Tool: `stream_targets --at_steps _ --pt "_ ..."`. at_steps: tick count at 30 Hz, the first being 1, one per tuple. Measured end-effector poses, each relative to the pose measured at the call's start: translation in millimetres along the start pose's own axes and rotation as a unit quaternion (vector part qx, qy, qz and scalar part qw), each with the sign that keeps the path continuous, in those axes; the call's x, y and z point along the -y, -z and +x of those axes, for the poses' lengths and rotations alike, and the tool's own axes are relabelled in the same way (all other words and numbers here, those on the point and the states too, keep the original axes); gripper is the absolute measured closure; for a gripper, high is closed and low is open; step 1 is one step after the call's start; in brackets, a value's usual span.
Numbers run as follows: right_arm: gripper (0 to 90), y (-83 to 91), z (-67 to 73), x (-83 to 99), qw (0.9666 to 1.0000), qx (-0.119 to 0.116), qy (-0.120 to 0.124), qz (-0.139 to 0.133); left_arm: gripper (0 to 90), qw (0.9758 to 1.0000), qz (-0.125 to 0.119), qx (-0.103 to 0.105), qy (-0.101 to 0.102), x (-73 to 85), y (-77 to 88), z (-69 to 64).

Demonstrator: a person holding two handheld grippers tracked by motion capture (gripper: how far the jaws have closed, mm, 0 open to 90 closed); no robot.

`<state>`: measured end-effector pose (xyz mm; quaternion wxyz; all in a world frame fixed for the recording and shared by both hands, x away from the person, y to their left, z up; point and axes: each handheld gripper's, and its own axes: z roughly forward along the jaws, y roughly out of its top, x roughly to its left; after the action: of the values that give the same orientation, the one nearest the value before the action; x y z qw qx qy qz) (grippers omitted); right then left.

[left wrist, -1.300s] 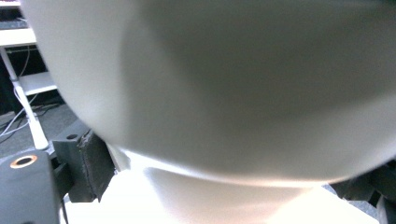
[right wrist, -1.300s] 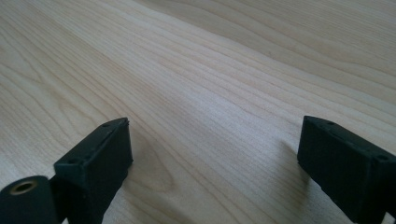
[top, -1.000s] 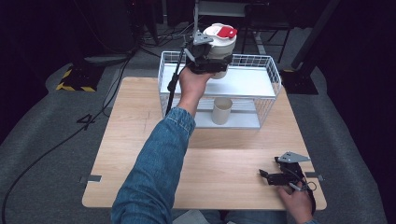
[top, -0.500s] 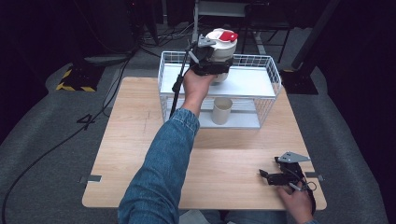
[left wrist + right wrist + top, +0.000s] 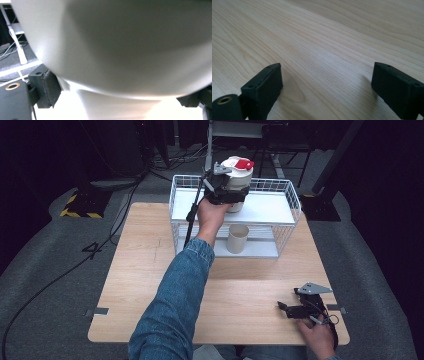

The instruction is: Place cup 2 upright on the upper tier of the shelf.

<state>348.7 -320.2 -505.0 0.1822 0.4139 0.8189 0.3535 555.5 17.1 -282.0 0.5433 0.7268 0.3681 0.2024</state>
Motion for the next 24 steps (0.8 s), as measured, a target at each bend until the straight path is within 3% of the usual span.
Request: stream_targets --at_steps 24 --pt "10.4 0.0 0.0 0.0 1.0000 0.000 0.000 0.000 12.3 0.9999 -0.005 0.007 -0.012 6.5 -7.2 -8.3"
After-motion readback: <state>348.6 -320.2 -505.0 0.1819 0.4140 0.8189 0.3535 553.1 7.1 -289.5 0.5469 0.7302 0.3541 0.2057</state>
